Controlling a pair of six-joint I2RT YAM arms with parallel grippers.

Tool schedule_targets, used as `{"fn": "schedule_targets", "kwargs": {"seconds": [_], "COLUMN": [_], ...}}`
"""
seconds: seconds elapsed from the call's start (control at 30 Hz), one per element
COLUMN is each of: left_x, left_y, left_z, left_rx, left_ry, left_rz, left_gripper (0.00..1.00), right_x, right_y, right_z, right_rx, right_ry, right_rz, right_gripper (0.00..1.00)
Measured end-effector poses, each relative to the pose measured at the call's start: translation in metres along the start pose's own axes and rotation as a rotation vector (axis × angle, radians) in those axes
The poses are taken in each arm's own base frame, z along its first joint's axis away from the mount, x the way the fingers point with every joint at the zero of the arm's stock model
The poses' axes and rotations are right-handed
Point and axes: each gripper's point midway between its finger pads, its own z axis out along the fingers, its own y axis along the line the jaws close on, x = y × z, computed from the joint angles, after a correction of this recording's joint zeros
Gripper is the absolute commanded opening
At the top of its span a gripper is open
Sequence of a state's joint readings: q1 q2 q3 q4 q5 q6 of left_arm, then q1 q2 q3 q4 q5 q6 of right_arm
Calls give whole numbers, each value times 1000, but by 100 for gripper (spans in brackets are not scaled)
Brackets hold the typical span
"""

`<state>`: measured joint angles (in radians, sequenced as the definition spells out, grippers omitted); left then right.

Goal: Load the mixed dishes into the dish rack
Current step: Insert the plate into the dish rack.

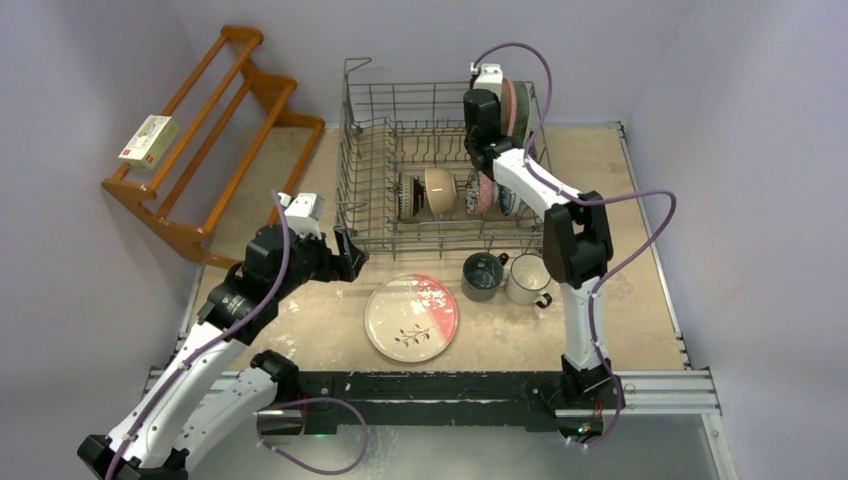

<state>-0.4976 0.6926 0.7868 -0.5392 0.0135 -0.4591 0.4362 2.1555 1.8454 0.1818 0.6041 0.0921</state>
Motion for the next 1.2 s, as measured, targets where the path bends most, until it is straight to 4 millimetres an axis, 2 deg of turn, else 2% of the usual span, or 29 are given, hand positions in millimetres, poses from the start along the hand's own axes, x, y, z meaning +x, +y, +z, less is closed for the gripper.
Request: {"fn": "schedule_targets", "kwargs": {"seconds": [0.13, 0.2, 0.27, 0.67, 0.8, 0.9, 1.03, 1.2], "left_x": [0, 0, 0, 0, 0, 0, 1, 1], "left_y": [0, 0, 0, 0, 0, 0, 0, 0], "left_z": [0, 0, 0, 0, 0, 0, 1, 1], "left_rx": [0, 0, 0, -1, 0, 0, -1, -1], "left_ry": [0, 0, 0, 2, 2, 2, 4, 5], "left_rz": [0, 0, 0, 0, 0, 0, 0, 0], "left_gripper": [86, 86, 86, 86, 86, 86, 86, 86], "right_x": [6, 20, 22, 23, 23, 24, 30, 41], "right_y": [1, 1, 6, 6, 6, 5, 19, 27], "right_z": [3, 9, 9, 9, 9, 8, 4, -1], "right_rx": [-13, -12, -12, -8, -8, -9, -55, -75], "right_ry": [14, 44, 40, 40, 41, 43, 58, 81], "right_rz": [-3, 17, 24, 27, 31, 49, 107, 136], "right_gripper": [0, 0, 0, 0, 26, 37, 47, 51]}}
